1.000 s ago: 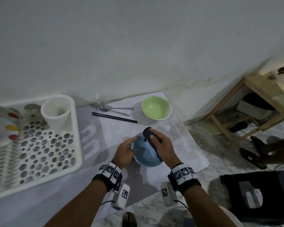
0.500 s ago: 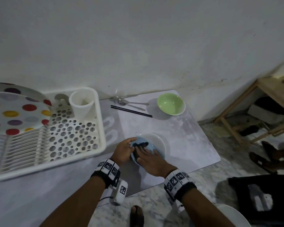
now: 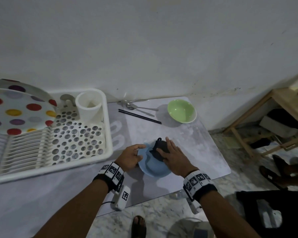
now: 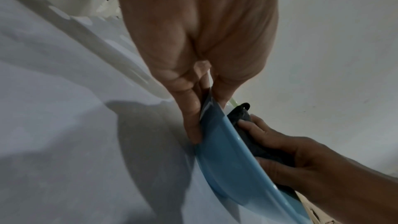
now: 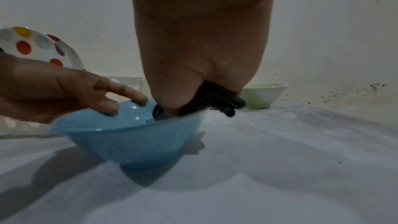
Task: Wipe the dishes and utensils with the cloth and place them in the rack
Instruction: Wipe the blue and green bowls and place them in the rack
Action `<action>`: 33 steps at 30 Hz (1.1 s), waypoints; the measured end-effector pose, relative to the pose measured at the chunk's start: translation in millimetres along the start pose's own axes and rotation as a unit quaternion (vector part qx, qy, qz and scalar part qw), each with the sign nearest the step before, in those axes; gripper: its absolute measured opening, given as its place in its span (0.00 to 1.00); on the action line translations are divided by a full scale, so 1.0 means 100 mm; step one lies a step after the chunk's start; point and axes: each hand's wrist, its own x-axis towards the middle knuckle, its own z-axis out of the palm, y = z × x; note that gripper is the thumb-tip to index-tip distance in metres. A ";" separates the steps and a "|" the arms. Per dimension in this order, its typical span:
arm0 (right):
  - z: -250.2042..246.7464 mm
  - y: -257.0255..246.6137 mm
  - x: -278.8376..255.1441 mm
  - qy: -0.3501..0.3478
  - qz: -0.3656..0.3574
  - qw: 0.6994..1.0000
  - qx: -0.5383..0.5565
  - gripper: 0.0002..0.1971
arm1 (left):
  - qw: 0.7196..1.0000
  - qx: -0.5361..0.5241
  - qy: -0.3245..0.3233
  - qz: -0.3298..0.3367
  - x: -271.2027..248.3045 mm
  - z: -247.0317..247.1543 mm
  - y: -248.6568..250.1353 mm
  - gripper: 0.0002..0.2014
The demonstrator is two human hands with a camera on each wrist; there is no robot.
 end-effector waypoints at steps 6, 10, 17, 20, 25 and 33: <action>0.01 0.12 0.29 0.041 -0.031 0.998 0.035 0.27 | 1.000 0.020 -0.011 0.015 0.00 -0.03 0.01 0.24; 0.00 0.18 0.49 0.044 -0.063 0.996 0.035 0.28 | 0.998 0.048 -0.024 0.018 0.02 -0.04 0.01 0.20; -0.13 0.07 0.77 0.036 -0.142 0.987 0.061 0.28 | 0.996 0.082 -0.011 0.016 0.02 -0.03 0.03 0.18; -0.13 0.04 0.79 0.045 -0.158 0.985 0.059 0.28 | 0.996 0.091 -0.007 0.015 0.00 -0.01 0.05 0.17; -0.07 0.04 0.71 0.077 -0.152 0.984 0.040 0.30 | 0.997 0.077 -0.010 0.012 -0.08 0.00 0.06 0.18; 0.03 0.17 0.32 0.055 -0.149 0.978 -0.136 0.28 | 0.997 0.064 0.014 0.034 -0.15 0.07 0.09 0.22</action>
